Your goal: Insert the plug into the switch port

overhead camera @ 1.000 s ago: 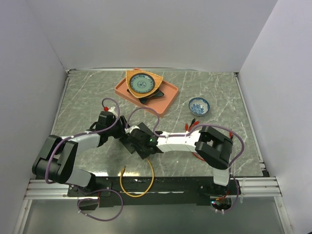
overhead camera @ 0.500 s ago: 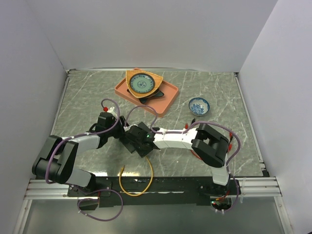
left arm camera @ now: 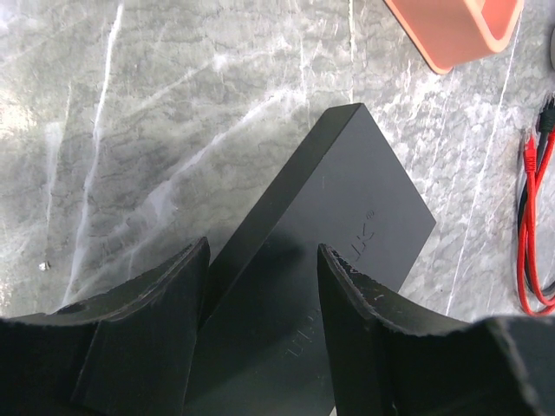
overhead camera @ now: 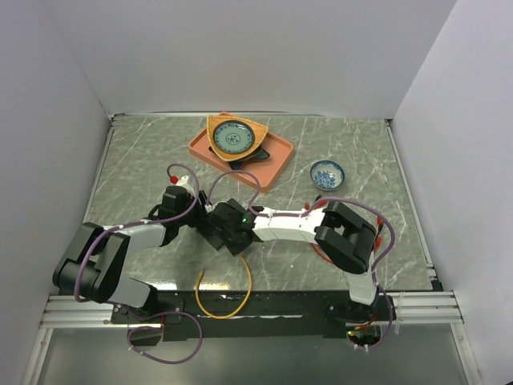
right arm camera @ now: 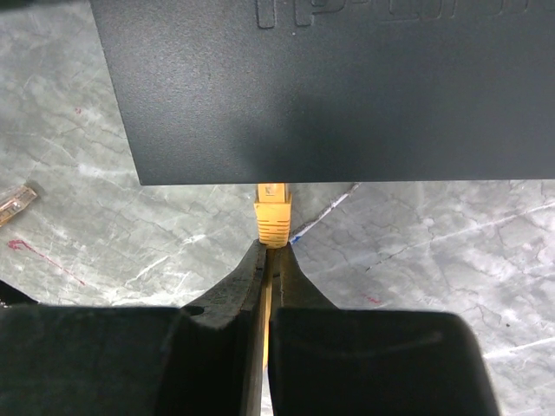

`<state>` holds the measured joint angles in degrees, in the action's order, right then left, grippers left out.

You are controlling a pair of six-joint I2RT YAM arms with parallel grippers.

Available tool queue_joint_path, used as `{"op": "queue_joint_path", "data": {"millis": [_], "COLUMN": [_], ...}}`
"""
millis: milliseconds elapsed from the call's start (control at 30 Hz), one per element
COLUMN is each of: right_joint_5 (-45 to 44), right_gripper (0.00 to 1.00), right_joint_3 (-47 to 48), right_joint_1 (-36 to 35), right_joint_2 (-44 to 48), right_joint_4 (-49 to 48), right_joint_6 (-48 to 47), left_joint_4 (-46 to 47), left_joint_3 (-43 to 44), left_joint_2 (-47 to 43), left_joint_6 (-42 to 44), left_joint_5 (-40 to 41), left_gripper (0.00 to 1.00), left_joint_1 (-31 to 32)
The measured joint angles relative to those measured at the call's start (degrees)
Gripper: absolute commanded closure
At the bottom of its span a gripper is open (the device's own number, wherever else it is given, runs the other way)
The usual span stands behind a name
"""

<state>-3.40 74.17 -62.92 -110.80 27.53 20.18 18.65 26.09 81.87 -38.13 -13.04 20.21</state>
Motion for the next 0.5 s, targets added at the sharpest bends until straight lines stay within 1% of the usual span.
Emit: {"op": "queue_joint_path", "data": {"millis": [233, 500], "right_joint_5": [1.0, 2.6], "right_gripper": [1.0, 1.0], "right_joint_3": [-2.6, -2.7], "right_joint_1": [0.2, 0.6], "right_joint_2": [1.2, 1.3], "right_joint_4": [-4.0, -4.7], "right_joint_6": [-2.7, -6.1], "left_joint_4": [0.4, 0.3], "left_joint_3": [-0.1, -0.2], "left_joint_2": [0.0, -0.4], "left_joint_6": [0.1, 0.9], "left_joint_5": [1.3, 2.4], "left_gripper": [0.43, 0.43], "left_joint_1": [0.4, 0.9]}}
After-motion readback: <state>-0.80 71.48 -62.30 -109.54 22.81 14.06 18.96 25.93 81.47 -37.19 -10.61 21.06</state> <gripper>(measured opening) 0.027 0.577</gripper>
